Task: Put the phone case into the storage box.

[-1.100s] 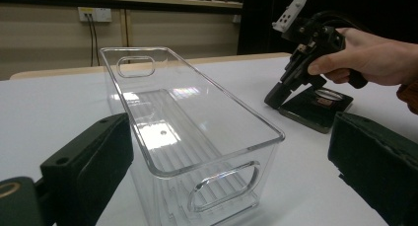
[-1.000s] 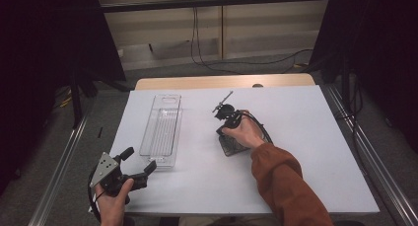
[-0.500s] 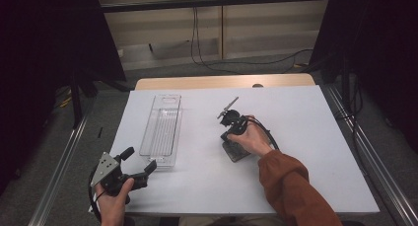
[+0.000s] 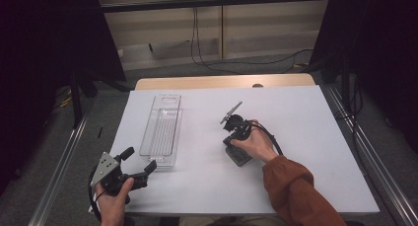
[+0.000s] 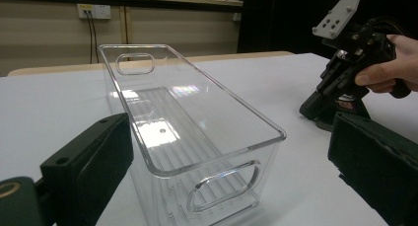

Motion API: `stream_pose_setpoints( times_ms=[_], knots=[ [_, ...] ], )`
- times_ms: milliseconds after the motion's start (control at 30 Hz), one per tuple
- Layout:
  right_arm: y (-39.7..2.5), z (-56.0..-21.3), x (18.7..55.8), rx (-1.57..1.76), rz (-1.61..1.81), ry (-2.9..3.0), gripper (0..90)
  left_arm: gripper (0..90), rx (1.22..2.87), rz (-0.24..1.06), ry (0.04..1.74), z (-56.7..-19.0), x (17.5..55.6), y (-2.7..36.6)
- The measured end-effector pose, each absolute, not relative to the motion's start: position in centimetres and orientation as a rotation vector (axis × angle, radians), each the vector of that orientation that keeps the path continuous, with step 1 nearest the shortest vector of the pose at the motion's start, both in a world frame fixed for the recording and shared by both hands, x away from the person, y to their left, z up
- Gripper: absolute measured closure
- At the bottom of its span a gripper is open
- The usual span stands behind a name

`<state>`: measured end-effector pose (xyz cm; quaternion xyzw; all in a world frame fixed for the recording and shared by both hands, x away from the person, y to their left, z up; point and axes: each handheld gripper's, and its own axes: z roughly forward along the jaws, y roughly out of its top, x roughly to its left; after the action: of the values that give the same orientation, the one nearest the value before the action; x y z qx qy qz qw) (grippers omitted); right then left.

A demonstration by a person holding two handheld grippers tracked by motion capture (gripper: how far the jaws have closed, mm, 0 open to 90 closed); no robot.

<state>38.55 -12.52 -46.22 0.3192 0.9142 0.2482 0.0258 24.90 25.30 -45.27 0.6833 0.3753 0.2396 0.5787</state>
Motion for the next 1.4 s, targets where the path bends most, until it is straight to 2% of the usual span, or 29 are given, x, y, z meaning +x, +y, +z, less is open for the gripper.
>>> stream_pose_setpoints(
  times_ms=[1400],
  knots=[
    [-18.0,-46.2,32.1,0.994,0.829,2.867,90.0,3.4,1.604,0.555,0.868,-45.3,24.9,25.1]
  ],
)
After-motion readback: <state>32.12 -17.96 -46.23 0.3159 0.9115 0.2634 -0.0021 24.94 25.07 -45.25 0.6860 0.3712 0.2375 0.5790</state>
